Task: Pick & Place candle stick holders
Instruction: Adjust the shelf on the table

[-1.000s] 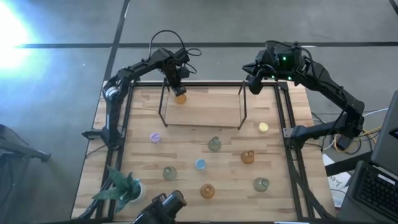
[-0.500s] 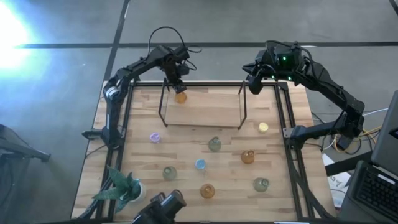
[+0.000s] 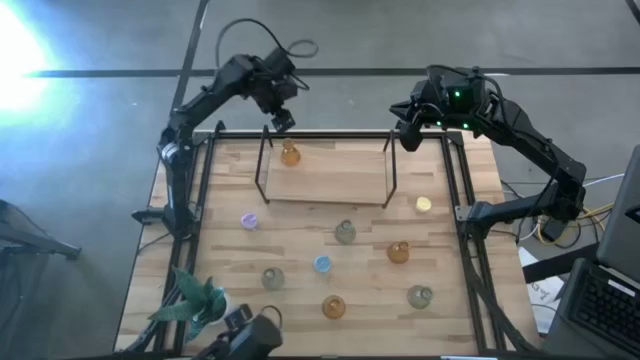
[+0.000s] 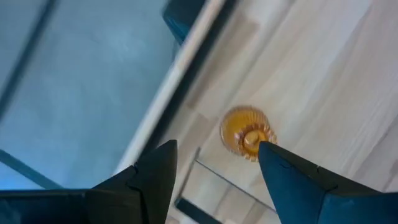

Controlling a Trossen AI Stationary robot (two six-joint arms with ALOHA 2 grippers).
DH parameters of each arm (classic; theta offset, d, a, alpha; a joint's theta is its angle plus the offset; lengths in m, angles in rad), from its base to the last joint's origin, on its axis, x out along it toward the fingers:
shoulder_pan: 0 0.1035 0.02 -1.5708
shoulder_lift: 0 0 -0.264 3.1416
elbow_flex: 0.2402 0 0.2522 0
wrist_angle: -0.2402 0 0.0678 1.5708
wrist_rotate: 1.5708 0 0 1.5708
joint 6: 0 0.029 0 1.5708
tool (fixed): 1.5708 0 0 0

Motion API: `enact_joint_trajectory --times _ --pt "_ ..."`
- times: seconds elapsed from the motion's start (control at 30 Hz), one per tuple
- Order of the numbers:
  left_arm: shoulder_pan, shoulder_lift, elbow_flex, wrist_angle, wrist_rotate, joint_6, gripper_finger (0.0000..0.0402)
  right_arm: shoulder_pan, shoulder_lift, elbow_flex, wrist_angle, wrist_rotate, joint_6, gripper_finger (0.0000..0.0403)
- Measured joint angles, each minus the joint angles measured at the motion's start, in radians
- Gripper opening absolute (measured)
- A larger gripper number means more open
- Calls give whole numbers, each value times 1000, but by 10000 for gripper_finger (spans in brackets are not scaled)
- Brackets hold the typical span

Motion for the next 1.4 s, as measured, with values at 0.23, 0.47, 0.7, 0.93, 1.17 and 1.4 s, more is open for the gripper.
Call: enact_joint_trajectory --times 0.23,0.47,0.7,0.93,1.17,1.4 --pt "-5 -136 25 117 10 -99 221 -5 0 0 -65 24 105 27" --pt "-34 -382 -181 304 20 -155 211 -10 -4 -38 -374 222 223 27" --pt "-92 -650 -455 580 -33 -183 204 -6 -41 -160 -407 143 302 27" --pt "-128 -839 -626 819 -47 -191 202 74 -154 -249 -388 3 446 27" --pt "-128 -930 -721 965 -52 -178 202 192 -213 -377 -359 -4 555 27" --pt "-128 -955 -728 1044 -63 -159 202 319 -180 -503 -239 -113 592 9"
